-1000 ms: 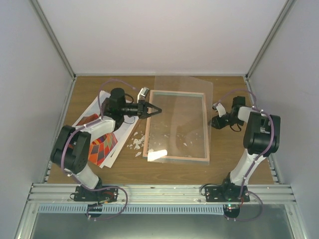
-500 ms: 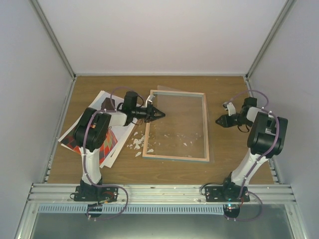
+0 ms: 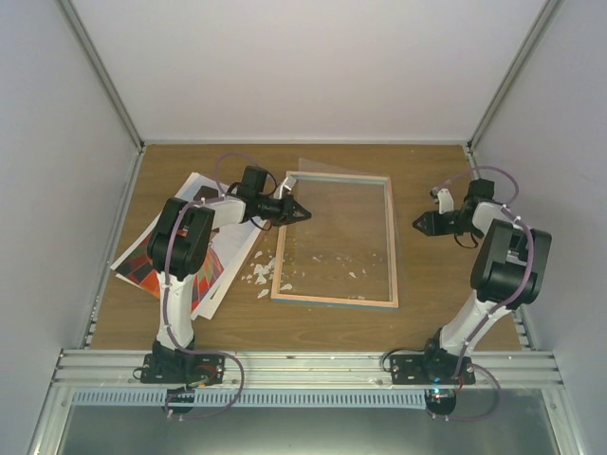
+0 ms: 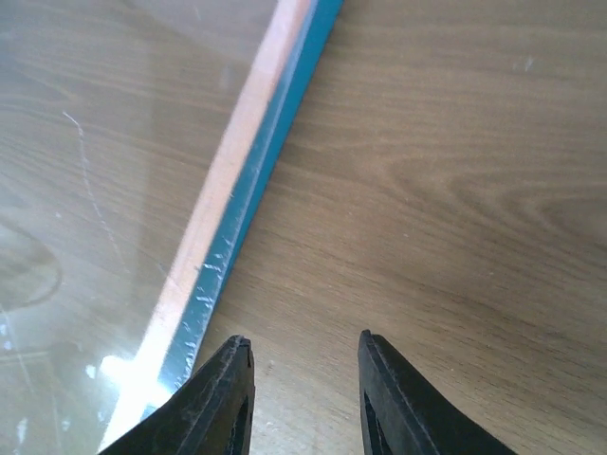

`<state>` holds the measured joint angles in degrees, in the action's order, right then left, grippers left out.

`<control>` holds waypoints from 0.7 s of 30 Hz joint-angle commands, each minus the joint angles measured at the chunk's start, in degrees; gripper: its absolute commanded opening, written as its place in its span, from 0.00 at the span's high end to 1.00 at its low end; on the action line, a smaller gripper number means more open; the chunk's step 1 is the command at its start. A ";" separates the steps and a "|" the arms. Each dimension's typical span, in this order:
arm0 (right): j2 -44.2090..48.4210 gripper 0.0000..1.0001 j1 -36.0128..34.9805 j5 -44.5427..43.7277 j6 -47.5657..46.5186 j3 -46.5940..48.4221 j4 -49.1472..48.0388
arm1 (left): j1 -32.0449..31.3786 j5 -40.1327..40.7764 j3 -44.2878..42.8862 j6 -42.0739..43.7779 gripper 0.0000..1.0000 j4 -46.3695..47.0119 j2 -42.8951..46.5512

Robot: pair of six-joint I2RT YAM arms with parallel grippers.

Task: Put the photo into the frame
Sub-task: Place the photo frame item in the photo frame.

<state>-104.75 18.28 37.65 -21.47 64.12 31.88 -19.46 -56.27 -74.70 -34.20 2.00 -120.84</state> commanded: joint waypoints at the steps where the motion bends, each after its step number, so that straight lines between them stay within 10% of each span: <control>1: 4.10 0.67 0.00 2.55 3.30 1.30 0.04 | 0.92 -0.37 -3.12 8.03 1.00 -9.40 -1.51; 21: 5.01 0.66 0.02 4.90 4.07 0.57 -0.27 | 2.76 2.98 -6.20 13.85 1.00 -15.09 -4.26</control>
<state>-100.49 18.28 40.86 -18.04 64.20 31.94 -17.15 -55.18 -79.33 -22.87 -12.45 -124.25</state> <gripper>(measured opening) 0.341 0.020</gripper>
